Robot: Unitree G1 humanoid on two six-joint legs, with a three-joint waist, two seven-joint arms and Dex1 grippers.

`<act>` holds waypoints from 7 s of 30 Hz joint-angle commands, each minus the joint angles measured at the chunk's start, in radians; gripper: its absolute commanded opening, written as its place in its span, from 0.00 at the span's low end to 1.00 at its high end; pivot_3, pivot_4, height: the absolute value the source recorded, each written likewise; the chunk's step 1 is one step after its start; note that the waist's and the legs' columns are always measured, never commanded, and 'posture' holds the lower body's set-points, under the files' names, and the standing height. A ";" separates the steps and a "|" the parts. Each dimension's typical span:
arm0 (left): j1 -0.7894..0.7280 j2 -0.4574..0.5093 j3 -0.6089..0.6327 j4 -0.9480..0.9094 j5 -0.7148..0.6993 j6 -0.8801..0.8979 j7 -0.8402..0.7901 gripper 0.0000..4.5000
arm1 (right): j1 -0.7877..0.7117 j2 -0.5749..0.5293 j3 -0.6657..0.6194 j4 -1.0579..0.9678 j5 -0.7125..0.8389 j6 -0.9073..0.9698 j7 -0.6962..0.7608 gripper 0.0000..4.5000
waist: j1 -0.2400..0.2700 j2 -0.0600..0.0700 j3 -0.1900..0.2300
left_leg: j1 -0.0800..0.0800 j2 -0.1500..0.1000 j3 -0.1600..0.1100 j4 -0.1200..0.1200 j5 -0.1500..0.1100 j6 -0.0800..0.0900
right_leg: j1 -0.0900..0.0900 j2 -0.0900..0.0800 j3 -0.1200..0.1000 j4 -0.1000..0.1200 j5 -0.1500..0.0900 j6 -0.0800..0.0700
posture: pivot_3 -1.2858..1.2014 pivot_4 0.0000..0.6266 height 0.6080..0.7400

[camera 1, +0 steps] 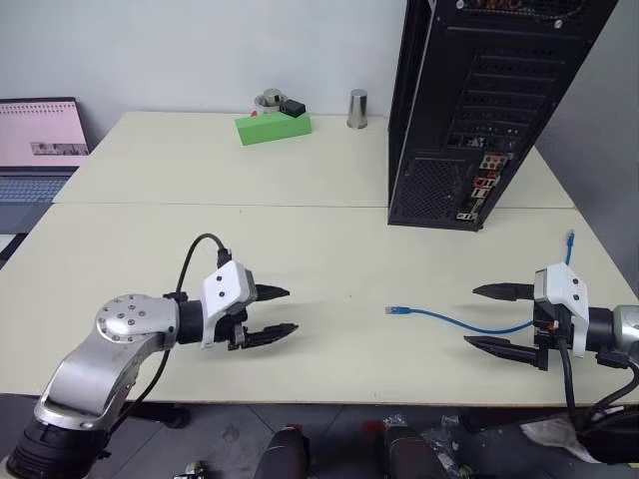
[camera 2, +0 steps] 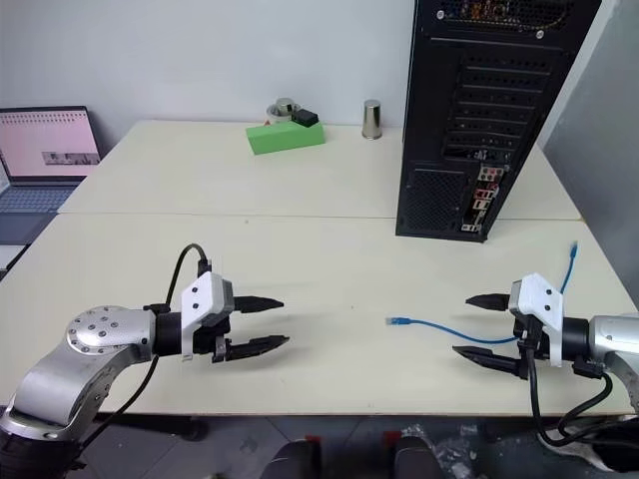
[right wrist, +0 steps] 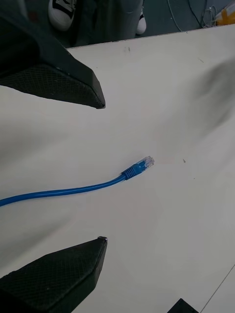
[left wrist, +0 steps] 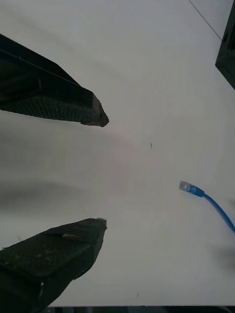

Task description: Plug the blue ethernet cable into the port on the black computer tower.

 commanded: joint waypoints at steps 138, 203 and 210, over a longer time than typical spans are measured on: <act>-0.340 -0.232 -0.280 0.808 0.957 -1.643 0.698 0.06 | -0.467 0.538 0.359 0.045 0.057 0.500 -0.255 0.61 | -0.001 0.000 0.000 | 0.000 -0.001 -0.002 0.001 0.000 0.000 | 0.000 0.000 -0.002 0.002 0.001 0.000 | 0.52 0.24 1.00; -0.566 -0.748 -0.285 0.381 0.260 -0.027 0.627 0.88 | -0.587 0.848 -0.032 -0.041 -0.306 0.420 -1.290 0.00 | -0.010 0.001 -0.001 | -0.001 -0.001 -0.002 0.001 0.000 0.000 | -0.001 0.000 -0.001 0.003 0.001 0.000 | 0.52 0.24 1.00; -0.584 -0.759 -0.301 0.403 0.302 -0.064 0.640 0.88 | -0.627 0.854 -0.040 0.030 -0.328 0.363 -1.311 0.00 | -0.007 0.001 -0.001 | -0.001 -0.001 -0.002 0.001 0.000 0.000 | -0.001 0.000 -0.001 0.002 0.001 0.000 | 0.52 0.24 1.00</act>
